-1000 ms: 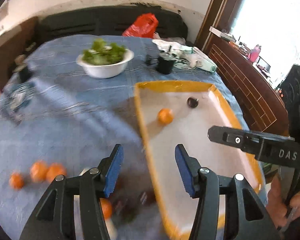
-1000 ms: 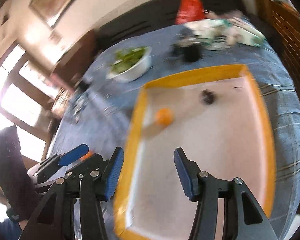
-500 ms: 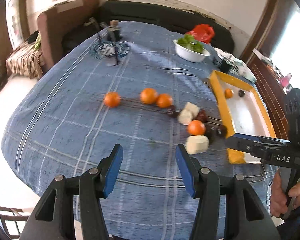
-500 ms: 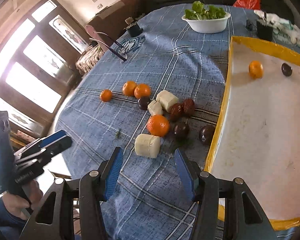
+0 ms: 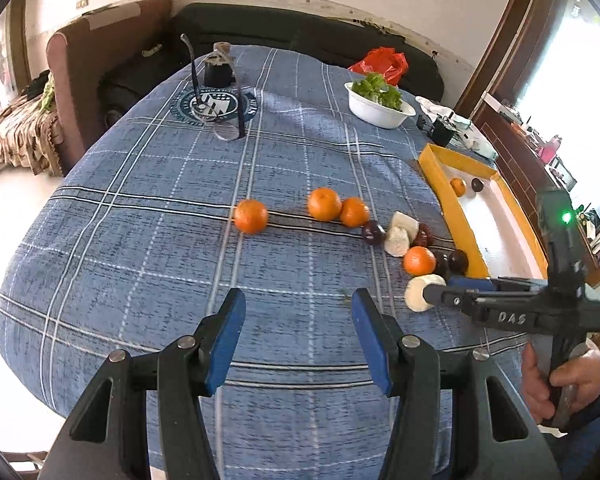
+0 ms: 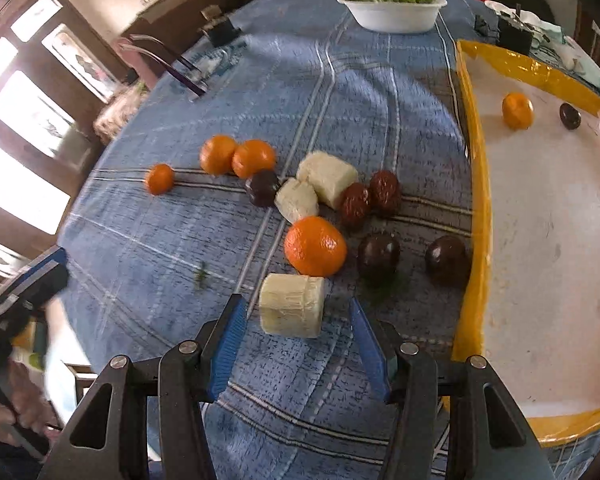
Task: Organize fruits
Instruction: 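Move both open tools back to the fruit row, then grasp a white cube with the right tool while the left tool grasps a tangerine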
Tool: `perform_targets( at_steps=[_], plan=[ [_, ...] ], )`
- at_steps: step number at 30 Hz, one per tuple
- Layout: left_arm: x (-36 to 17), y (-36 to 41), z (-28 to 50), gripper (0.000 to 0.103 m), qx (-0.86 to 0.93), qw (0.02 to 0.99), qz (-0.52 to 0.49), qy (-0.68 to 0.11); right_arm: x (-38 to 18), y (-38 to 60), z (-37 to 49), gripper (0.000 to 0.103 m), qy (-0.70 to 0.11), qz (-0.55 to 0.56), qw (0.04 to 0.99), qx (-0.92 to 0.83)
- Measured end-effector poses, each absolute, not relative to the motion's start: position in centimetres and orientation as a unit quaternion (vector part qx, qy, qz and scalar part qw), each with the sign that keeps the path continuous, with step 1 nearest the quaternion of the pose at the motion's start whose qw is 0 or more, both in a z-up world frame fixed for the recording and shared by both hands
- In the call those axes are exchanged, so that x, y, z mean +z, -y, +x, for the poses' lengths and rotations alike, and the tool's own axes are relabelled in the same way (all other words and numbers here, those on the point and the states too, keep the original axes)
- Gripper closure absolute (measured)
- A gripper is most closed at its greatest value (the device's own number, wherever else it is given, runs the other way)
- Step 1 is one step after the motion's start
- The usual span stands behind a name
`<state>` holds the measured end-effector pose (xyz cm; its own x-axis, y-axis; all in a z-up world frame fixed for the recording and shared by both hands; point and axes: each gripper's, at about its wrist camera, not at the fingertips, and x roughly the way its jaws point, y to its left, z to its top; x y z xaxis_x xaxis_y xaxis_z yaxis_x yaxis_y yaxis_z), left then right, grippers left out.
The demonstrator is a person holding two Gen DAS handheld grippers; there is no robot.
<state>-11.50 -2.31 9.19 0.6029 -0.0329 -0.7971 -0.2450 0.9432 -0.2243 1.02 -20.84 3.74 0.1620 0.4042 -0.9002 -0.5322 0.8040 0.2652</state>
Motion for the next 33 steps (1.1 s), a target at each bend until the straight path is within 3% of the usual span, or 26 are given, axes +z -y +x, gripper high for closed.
perform_targets(
  at_steps=[1,5,19,28,33],
  plan=[
    [9.1,1.8,-11.4,0.048,0.059,0.881,-0.159,-0.442,3.5,20.6,0.9,0.058,-0.571,-0.06,0.761,0.302],
    [8.7,0.0,-10.2,0.043,0.052,0.879,-0.161,-0.446,3.5,20.1,0.5,0.069,-0.57,-0.067,0.767,0.286],
    [3.6,-3.0,-1.4,0.044,0.03,0.865,-0.122,-0.486,7.0,23.5,-2.7,0.069,-0.538,-0.046,0.798,0.266],
    [1.5,-2.8,0.4,0.071,0.029,0.865,-0.109,-0.488,8.3,25.8,-3.3,0.069,-0.53,-0.038,0.81,0.248],
    [1.8,-1.7,-0.8,0.071,0.031,0.867,-0.117,-0.484,9.1,25.5,-3.0,0.069,-0.518,-0.04,0.813,0.263]
  ],
)
